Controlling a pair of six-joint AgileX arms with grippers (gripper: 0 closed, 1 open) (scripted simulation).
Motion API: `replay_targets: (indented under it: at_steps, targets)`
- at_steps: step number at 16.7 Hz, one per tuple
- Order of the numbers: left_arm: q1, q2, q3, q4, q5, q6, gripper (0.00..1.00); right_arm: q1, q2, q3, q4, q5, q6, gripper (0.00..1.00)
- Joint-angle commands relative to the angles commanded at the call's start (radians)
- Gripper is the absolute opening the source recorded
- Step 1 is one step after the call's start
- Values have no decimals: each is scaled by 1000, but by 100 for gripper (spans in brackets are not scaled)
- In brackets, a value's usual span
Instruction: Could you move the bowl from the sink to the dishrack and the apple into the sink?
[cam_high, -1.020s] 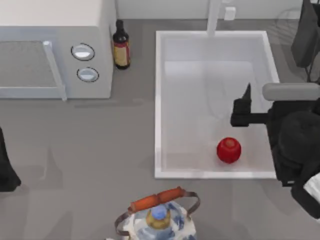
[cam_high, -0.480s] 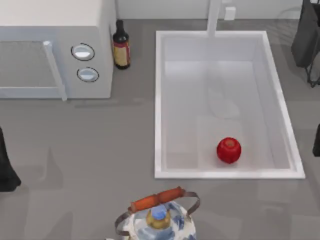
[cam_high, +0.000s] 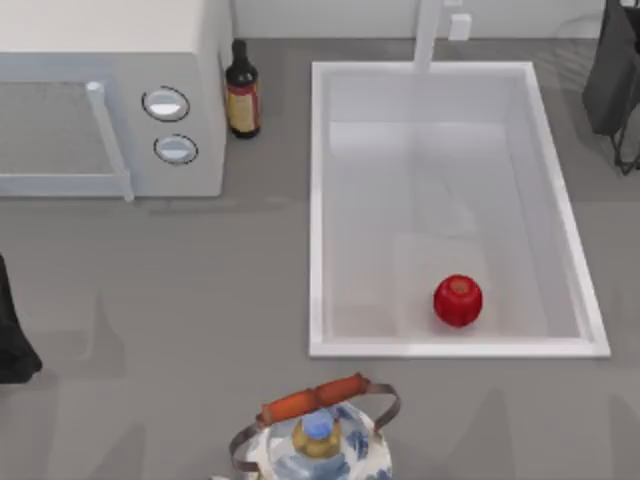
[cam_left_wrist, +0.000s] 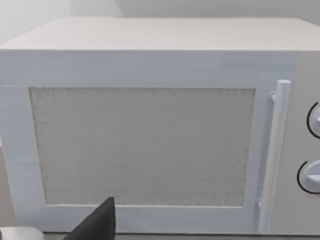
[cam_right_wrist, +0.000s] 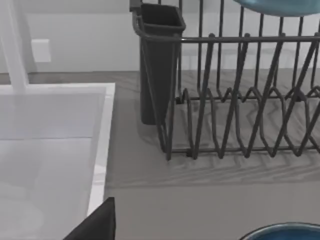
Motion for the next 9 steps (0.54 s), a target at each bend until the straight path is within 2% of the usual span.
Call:
replay_targets:
  at_steps: [4, 9]
  targets:
    - [0, 0, 0, 0, 0, 0, 100, -8, -250, -22, -113, -53, -3, 100]
    - [0, 0, 0, 0, 0, 0, 100, -2, -337, -28, -149, -71, -6, 100]
